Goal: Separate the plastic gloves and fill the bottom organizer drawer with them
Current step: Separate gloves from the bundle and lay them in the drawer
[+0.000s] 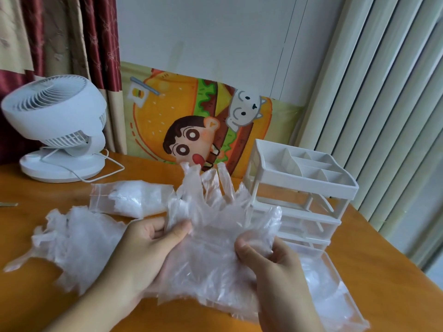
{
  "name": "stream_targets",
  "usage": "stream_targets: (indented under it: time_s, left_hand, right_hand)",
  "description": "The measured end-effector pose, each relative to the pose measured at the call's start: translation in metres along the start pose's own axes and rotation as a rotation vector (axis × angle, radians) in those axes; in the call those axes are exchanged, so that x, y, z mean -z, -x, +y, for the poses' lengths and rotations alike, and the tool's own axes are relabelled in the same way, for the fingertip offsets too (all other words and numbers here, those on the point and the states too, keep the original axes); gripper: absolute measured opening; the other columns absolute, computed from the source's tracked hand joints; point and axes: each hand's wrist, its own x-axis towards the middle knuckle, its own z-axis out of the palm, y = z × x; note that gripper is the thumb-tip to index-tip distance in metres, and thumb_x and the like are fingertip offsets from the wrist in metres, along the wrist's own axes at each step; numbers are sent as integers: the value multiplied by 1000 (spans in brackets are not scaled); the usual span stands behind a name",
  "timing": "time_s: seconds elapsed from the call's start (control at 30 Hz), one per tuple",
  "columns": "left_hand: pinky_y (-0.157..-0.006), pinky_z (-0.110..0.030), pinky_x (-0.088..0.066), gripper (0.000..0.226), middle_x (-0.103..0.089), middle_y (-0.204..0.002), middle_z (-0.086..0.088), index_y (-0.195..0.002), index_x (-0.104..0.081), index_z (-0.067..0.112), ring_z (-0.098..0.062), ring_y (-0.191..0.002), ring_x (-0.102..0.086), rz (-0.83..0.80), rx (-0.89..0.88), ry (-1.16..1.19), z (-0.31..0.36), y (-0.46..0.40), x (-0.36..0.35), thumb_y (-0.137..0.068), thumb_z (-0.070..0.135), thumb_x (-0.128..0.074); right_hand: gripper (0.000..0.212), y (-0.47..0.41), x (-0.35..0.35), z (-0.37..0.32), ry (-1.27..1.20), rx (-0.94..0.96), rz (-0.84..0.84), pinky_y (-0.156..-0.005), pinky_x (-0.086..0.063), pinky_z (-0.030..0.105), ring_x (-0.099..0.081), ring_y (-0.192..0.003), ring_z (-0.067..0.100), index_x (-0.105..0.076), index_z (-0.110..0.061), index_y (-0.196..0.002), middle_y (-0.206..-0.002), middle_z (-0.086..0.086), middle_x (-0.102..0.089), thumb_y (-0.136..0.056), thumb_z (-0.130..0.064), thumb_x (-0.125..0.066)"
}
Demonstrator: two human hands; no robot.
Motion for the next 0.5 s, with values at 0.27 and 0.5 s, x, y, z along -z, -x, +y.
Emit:
stream_targets:
  time_s: [0.27, 0.5]
  left_hand:
    - [-69, -21, -48, 39, -62, -83, 14, -91, -60, 29, -9, -83, -62, 244, -285, -541, 0, 3, 0, -76, 60, -77]
    - [-73, -24, -50, 13, -63, -89, 12, -92, -74, 32, -18, -88, -63, -179, -786, -524, 6, 20, -7, -94, 42, -64]
  right_hand:
    - [17, -1, 8, -11, -83, -62, -24, -78, -62, 50, -76, -85, 49, -80, 2, -86, -89, 30, -76, -88, 9, -64]
    - [22, 0, 10, -8, -80, -6, -36, -80, -62, 49, -77, -88, 42, -84, -8, -94, -91, 25, -78, -89, 6, -68]
